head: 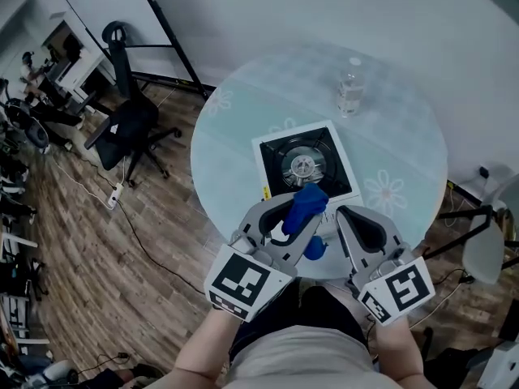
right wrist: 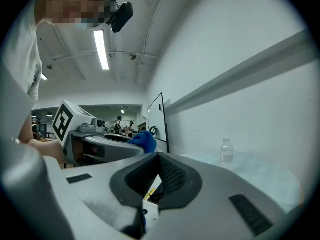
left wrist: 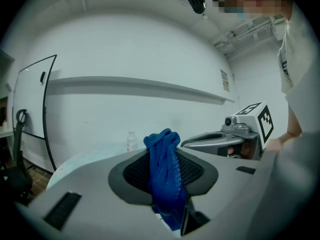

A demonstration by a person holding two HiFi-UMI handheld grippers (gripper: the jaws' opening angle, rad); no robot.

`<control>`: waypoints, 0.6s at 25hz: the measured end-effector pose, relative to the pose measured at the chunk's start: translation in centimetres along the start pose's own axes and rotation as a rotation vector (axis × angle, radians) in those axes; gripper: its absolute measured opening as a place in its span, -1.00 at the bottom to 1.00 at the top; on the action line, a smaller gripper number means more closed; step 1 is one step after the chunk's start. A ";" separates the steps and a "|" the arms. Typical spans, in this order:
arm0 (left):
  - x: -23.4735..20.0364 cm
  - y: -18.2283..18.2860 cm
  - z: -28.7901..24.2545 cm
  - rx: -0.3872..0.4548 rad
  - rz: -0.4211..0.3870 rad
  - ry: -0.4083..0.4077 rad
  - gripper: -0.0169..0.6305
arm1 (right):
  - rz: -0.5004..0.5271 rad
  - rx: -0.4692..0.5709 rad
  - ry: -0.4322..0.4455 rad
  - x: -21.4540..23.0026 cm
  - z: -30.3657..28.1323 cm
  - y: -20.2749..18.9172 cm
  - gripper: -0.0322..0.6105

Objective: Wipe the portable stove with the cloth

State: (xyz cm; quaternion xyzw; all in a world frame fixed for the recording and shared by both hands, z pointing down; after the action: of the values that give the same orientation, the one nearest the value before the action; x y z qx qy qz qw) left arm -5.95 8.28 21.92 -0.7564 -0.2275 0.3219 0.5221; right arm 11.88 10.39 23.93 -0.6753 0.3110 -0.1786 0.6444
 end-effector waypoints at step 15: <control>-4.8 0.7 6.1 0.153 0.155 0.042 -0.54 | 0.038 0.014 0.080 -2.3 -3.8 3.5 -0.83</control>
State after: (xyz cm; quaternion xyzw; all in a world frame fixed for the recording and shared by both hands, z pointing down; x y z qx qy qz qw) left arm -13.69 8.72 20.97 -0.7364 -0.1320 0.3616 0.5564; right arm 7.04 9.07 21.23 -0.6571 0.3481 -0.1956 0.6394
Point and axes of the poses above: the fingertips, and each gripper's own axes: z backward along the fingers, x to its right, y out of its top, the point moved 10 cm from there along z, backward along the fingers, and after that the axes turned 14 degrees about z, right-handed, at the moved point
